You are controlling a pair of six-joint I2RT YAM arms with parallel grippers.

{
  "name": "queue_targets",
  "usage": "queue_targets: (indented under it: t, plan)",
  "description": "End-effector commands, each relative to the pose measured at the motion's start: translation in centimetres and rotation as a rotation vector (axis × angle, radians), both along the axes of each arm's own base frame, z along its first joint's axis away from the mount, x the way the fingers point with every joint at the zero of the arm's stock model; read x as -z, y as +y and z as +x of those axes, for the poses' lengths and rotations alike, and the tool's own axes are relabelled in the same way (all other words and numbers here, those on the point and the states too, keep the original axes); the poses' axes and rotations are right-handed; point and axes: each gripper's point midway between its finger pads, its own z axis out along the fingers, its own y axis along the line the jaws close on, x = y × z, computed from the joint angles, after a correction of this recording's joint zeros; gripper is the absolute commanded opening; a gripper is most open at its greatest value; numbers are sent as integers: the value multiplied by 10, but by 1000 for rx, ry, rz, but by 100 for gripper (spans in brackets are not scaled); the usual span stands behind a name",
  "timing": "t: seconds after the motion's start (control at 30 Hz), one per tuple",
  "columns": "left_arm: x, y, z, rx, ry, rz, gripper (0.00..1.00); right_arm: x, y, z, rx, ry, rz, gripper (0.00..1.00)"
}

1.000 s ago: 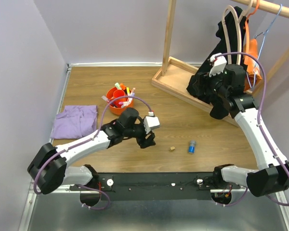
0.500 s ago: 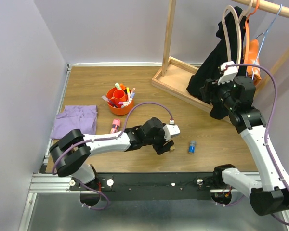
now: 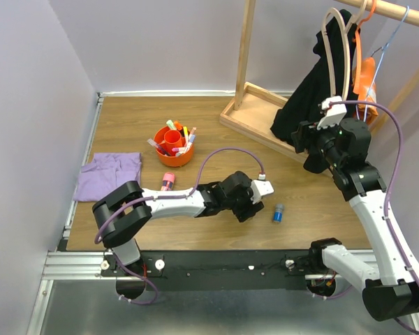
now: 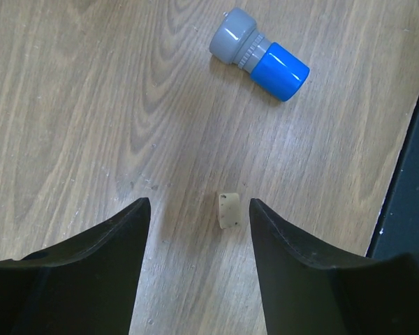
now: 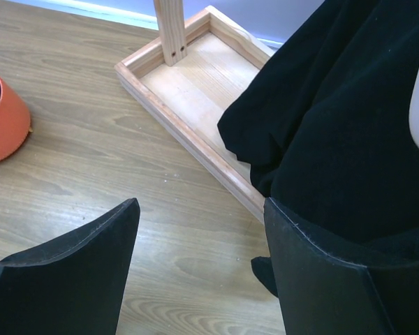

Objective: Sort the stationery into containers
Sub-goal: Pick up the stationery from the center of the board, then place the stationery in the storage box.

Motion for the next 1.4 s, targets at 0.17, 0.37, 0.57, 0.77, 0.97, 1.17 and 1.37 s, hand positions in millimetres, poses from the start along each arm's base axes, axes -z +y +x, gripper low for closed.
queue_targets:
  t: [0.17, 0.37, 0.57, 0.77, 0.97, 1.17, 1.37]
  plan:
    - [15, -4, 1, -10, -7, 51, 63, -2, -10, -4, 50, -31, 6, 80]
    - [27, -4, -3, -2, 6, 79, 58, -1, -8, -2, 46, -35, 10, 80]
    - [28, -5, -4, 4, 7, 82, 35, -1, -9, -2, 45, -37, 2, 80]
    - [3, -3, 2, 22, 17, 47, 0, 2, -9, -1, 42, -28, -3, 80]
    - [-77, 34, 46, -55, -2, -66, 0, 4, -5, 7, 24, -10, -20, 80]
    - [-168, 120, 157, -282, -250, -116, 0, 8, 5, 22, -20, 12, -12, 80]
    - [-188, 239, 238, -551, -330, -77, 0, 8, 6, 38, -14, -11, -19, 80]
